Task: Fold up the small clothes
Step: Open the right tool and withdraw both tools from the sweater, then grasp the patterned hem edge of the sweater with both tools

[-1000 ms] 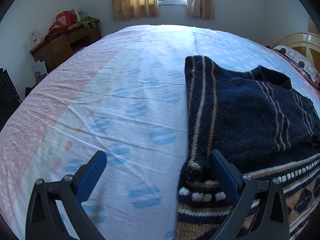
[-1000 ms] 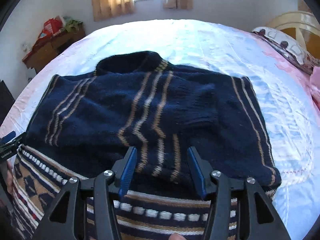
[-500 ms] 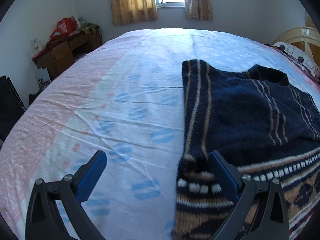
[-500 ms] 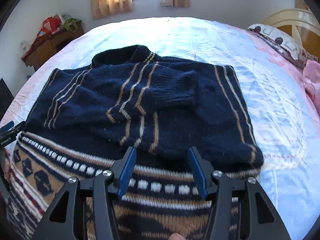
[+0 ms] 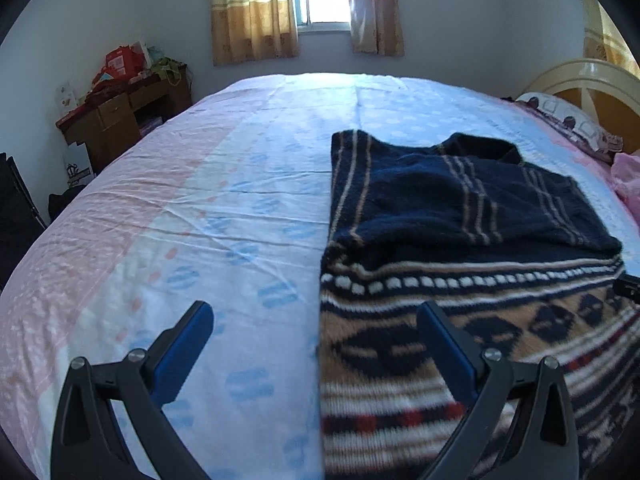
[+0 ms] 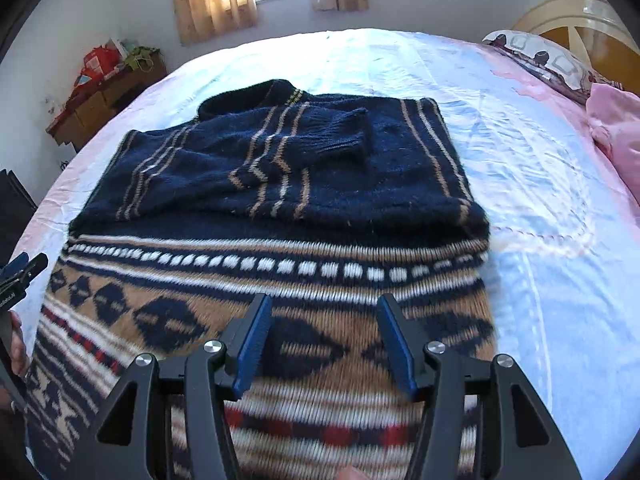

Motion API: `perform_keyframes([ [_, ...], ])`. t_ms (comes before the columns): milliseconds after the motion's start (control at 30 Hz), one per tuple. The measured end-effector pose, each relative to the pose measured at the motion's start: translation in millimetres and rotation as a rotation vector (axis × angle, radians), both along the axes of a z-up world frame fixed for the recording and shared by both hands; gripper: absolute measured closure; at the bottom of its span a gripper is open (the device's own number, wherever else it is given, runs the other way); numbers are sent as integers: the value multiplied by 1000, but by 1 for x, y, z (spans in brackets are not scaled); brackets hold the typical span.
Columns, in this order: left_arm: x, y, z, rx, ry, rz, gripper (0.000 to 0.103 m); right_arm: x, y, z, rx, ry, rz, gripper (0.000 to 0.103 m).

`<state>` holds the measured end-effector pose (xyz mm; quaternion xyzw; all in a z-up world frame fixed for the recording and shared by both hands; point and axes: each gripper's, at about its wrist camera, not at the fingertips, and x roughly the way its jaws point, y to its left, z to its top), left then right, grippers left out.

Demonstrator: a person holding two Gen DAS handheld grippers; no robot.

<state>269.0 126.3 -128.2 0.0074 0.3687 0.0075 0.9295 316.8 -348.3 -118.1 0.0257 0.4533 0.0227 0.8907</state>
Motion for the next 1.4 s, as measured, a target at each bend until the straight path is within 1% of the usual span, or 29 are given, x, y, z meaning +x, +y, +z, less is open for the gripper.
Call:
perform_keyframes([
  [267, -50, -3, 21, -23, -42, -45, 0, -53, 14, 8, 6, -22, 54, 47],
  [600, -104, -5, 34, -16, -68, -96, 0, -110, 24, 18, 13, -47, 78, 47],
  [733, -124, -6, 32, -18, -56, -117, 0, -131, 24, 19, 30, -52, 72, 47],
  [833, -135, -10, 25, -8, -25, -144, 0, -145, 23, 17, 40, -47, 72, 46],
  [900, -143, -13, 22, 7, -21, -159, 0, -154, 23, 15, 34, -41, 74, 40],
  [933, -147, -14, 21, 13, -20, -166, 0, -158, 23, 14, 28, -38, 75, 40],
  [1167, -168, -16, 20, 13, -14, -189, 0, -184, 20, 17, 13, -49, 71, 40],
  [1400, -179, -19, 15, 12, 1, -205, 0, -197, 13, 17, 18, -50, 56, 40],
])
